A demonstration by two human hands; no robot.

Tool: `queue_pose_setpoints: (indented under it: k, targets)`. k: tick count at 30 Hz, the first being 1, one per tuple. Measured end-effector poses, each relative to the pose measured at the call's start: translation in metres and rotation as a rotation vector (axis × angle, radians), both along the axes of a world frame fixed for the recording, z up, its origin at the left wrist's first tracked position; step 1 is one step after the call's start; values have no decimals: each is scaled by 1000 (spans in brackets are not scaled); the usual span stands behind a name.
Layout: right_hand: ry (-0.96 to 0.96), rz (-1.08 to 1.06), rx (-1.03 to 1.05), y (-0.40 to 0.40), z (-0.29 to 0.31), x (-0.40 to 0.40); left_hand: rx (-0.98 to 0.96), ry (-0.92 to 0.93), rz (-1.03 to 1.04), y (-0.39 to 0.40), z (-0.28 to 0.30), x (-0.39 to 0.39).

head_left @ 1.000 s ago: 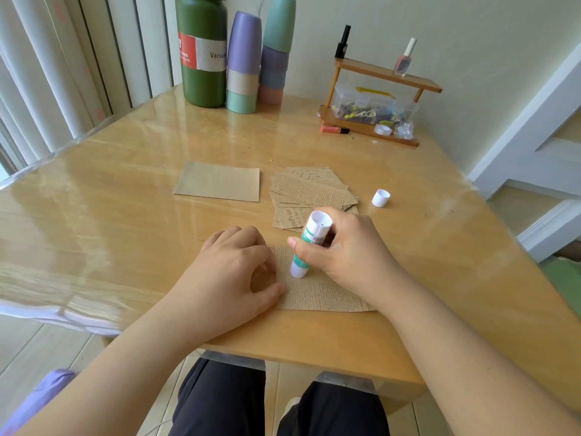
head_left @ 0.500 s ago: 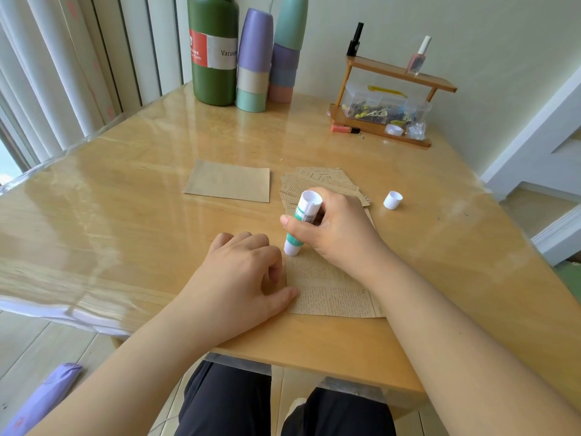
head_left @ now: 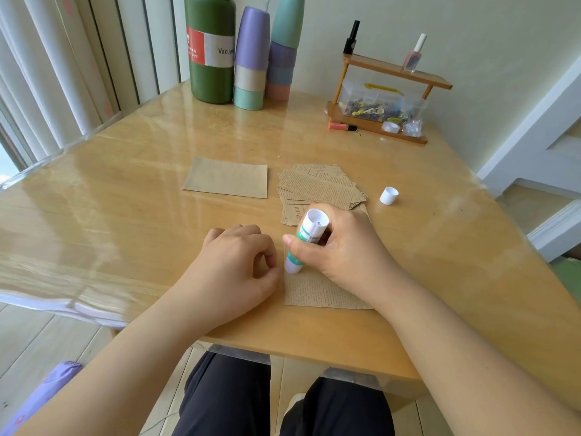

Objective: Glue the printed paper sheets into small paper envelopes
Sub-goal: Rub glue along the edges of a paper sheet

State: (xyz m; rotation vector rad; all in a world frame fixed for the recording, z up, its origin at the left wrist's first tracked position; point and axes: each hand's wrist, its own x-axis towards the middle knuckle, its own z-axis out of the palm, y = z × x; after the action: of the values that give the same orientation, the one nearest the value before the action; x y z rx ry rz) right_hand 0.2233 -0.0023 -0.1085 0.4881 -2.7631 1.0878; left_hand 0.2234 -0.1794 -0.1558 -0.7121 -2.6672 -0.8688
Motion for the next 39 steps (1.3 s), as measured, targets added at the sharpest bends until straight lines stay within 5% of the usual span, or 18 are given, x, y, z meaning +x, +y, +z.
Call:
queue_pose_setpoints:
  k: [39]
  targets:
    - [-16, -29, 4, 11, 0, 9, -40, -90, -129, 2, 6, 1]
